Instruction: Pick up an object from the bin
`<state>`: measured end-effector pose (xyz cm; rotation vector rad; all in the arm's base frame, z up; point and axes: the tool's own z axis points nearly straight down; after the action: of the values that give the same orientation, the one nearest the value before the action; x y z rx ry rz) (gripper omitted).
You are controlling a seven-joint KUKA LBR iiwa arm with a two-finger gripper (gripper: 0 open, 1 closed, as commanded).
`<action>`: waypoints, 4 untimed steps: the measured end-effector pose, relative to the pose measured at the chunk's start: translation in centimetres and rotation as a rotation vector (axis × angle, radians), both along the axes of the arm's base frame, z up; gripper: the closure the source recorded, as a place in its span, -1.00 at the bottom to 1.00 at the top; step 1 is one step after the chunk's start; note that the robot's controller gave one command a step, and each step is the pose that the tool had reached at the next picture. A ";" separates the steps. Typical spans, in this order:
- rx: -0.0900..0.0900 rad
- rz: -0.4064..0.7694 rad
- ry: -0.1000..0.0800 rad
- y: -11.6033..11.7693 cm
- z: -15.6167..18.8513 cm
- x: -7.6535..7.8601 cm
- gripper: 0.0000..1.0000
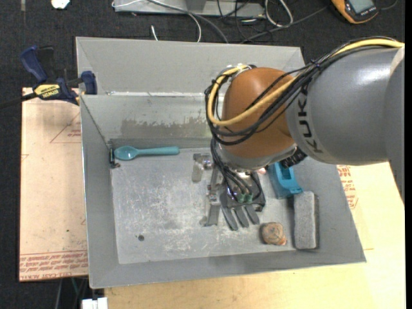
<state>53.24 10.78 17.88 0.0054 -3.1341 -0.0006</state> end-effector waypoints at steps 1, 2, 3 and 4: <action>0.001 -0.002 -0.008 -0.1 0.4 0.2 -1.00; 0.001 0.100 -0.013 -7.6 -7.0 4.2 -1.00; 0.004 0.160 -0.010 -10.3 -6.4 5.2 -1.00; 0.003 0.495 -0.015 -12.4 -6.4 5.8 -1.00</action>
Offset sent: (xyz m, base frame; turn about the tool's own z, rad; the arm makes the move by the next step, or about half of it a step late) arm 0.0589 -0.1139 -0.1088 -0.1433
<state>59.06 -1.67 11.47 0.7771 -3.0517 -0.0024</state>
